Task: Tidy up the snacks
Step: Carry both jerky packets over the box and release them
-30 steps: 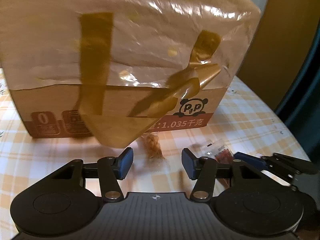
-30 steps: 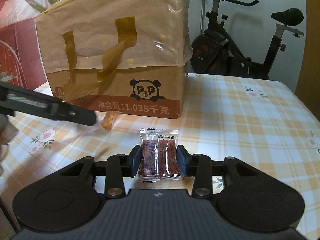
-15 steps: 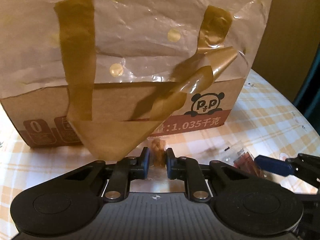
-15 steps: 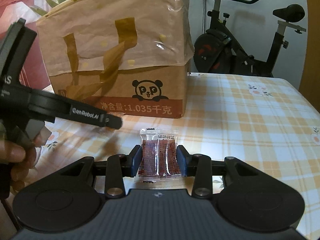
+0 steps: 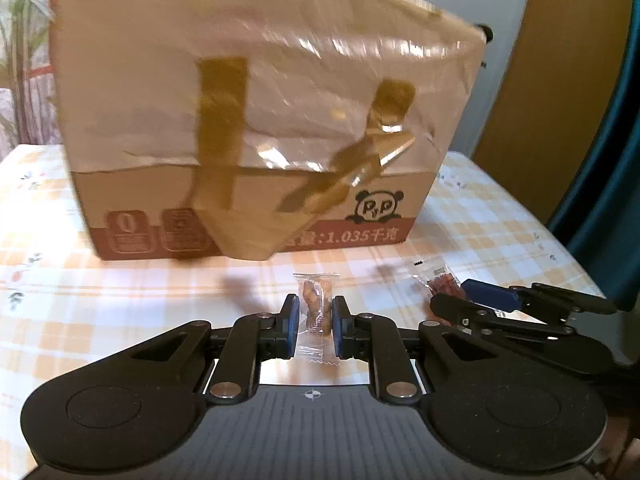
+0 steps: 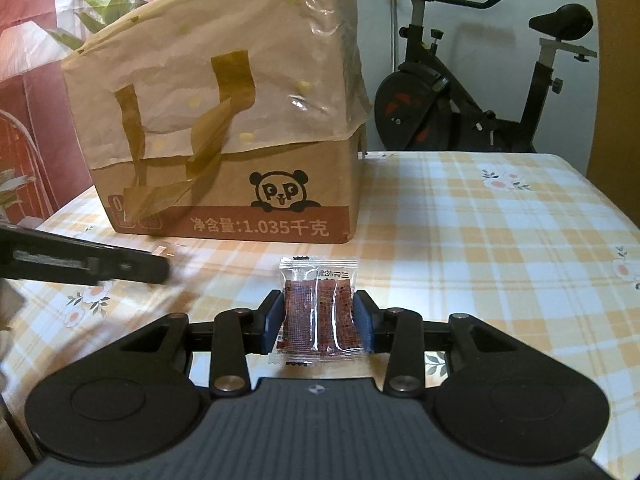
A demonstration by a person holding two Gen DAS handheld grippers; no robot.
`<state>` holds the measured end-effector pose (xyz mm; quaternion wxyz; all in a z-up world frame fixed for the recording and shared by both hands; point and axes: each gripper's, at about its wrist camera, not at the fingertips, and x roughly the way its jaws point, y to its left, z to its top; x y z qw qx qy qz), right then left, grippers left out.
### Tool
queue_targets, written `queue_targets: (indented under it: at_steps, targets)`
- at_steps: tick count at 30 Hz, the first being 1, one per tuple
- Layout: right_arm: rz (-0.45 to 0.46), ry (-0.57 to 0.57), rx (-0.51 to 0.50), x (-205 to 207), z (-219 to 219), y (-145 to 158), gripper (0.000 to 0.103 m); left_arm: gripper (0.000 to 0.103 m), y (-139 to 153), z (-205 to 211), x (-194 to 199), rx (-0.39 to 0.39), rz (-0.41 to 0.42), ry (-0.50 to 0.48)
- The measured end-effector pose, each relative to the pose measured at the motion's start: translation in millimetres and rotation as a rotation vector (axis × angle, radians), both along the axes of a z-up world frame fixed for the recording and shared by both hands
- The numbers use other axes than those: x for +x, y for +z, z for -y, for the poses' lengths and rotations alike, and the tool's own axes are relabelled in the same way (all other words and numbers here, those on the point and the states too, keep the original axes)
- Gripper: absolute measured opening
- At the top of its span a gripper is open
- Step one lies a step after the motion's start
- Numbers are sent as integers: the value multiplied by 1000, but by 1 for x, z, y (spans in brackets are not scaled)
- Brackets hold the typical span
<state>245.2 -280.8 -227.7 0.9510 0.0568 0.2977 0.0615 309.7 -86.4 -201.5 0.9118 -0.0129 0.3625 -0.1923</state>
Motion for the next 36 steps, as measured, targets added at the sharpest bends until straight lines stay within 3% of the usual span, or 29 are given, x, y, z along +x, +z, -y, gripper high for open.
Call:
queue_targets:
  at_steps: [10,22,29,36]
  targets:
    - [44,-22,-40,-14,-5,22,41,18,36,-35,-20,-45,65,70]
    - [258,-24,-24,-8,-2,108,41,18,98,-35,-14,-77,252,52]
    - [390,4,7,20,-1,163,41,18,149,-25,15,-96,387,23]
    - [364,45,35,73,-6,175,41,19,163,-2,67,-86,398,-8]
